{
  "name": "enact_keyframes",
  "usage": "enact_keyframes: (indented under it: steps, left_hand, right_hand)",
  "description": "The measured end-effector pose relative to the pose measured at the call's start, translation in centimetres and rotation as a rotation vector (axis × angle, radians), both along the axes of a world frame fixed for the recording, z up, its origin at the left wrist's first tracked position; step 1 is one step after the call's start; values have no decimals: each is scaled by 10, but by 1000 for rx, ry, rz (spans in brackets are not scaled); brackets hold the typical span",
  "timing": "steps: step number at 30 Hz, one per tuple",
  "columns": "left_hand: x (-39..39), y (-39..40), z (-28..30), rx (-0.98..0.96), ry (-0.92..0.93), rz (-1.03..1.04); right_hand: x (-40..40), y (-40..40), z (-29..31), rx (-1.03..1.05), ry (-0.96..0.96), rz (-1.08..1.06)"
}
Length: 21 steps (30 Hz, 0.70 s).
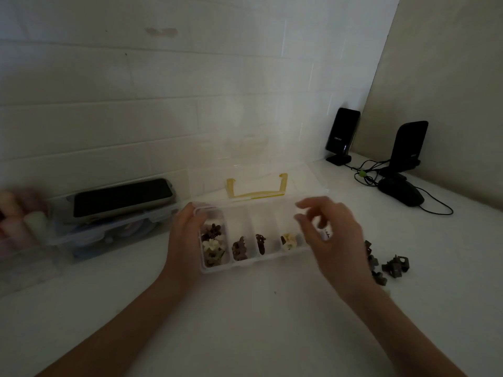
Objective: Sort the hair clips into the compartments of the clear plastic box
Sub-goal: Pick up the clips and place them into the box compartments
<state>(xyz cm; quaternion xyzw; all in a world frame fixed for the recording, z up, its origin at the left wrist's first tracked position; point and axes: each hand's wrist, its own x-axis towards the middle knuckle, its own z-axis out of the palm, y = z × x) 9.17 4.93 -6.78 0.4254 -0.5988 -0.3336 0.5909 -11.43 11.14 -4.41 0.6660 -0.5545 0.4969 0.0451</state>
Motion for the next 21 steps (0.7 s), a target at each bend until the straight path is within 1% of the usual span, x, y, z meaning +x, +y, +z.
enact_keyframes:
  steps: [2,4,6,7,9,11,13,15,18,21]
  left_hand:
    - [-1,1,1,135,164,-37]
    - [-2,1,1,182,202,-24]
    - [1,-2,0,212,264,4]
    - [1,-4,1,236,301,9]
    - [2,-8,1,275,348,26]
    - [4,-9,-1,259,321,55]
    - [5,-8,-1,246,297,68]
    - [5,-8,-1,271,332,61]
    - [4,-9,1,291,348,64]
    - [3,-5,3,209,296,59]
  right_hand:
    - [-25,11,-4,-1,-29,-107]
    - [-46,20,-9,21,-95,-204]
    - [-63,28,-15,101,-110,-259]
    - [-70,31,-18,174,-76,-267]
    - [-77,35,-23,355,69,-268]
    - [-75,38,-25,459,223,-228]
    - [-72,40,-24,495,307,-180]
    - [-71,41,-25,517,369,-156]
    - [-73,41,-25,520,380,-151]
    - [-69,40,-21,459,324,-107]
